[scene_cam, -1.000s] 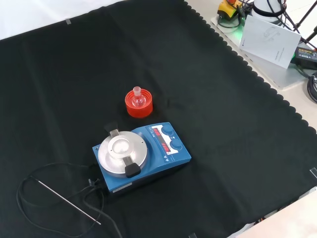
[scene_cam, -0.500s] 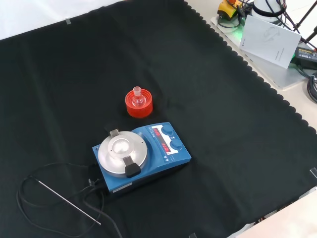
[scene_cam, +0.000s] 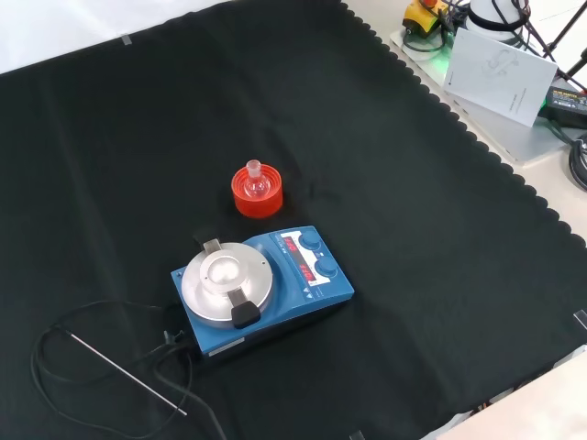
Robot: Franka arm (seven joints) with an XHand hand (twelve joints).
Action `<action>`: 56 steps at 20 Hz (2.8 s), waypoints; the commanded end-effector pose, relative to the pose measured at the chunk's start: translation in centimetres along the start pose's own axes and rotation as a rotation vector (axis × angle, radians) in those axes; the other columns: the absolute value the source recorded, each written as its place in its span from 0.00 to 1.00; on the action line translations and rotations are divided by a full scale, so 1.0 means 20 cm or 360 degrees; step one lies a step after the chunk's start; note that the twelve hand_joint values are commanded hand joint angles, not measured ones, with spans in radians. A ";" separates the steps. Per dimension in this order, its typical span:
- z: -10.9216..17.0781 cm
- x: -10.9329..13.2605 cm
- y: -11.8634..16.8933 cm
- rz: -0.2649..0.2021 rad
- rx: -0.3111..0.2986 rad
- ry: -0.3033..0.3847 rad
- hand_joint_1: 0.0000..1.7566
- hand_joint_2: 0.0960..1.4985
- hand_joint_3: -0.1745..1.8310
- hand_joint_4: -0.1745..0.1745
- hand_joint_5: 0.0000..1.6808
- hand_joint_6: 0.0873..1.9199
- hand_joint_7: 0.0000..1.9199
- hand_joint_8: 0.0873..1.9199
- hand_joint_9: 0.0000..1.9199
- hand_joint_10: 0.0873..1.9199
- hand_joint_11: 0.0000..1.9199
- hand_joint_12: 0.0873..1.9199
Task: Pick up the round-bottom flask.
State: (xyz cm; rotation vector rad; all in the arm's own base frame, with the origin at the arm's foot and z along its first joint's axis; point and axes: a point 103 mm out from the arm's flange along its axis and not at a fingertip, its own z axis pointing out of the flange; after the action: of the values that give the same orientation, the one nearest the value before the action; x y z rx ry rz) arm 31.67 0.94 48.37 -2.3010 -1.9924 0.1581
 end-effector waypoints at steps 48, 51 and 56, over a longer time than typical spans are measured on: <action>1.20 -0.12 0.71 -0.0065 0.0046 0.0271 0.46 0.23 0.60 0.39 0.33 0.00 0.23 0.31 0.29 0.30 0.15 0.67; 1.25 -0.12 0.75 -0.0051 0.0046 0.0307 0.47 0.24 0.60 0.38 0.33 0.00 0.22 0.31 0.29 0.30 0.15 0.67; 1.30 -0.11 0.82 -0.0071 -0.0033 0.0327 0.47 0.25 0.60 0.37 0.33 0.00 0.23 0.31 0.29 0.30 0.15 0.67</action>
State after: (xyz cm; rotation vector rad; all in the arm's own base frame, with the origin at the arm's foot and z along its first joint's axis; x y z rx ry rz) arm 41.96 -3.67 21.50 -2.1759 -1.9153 -0.0203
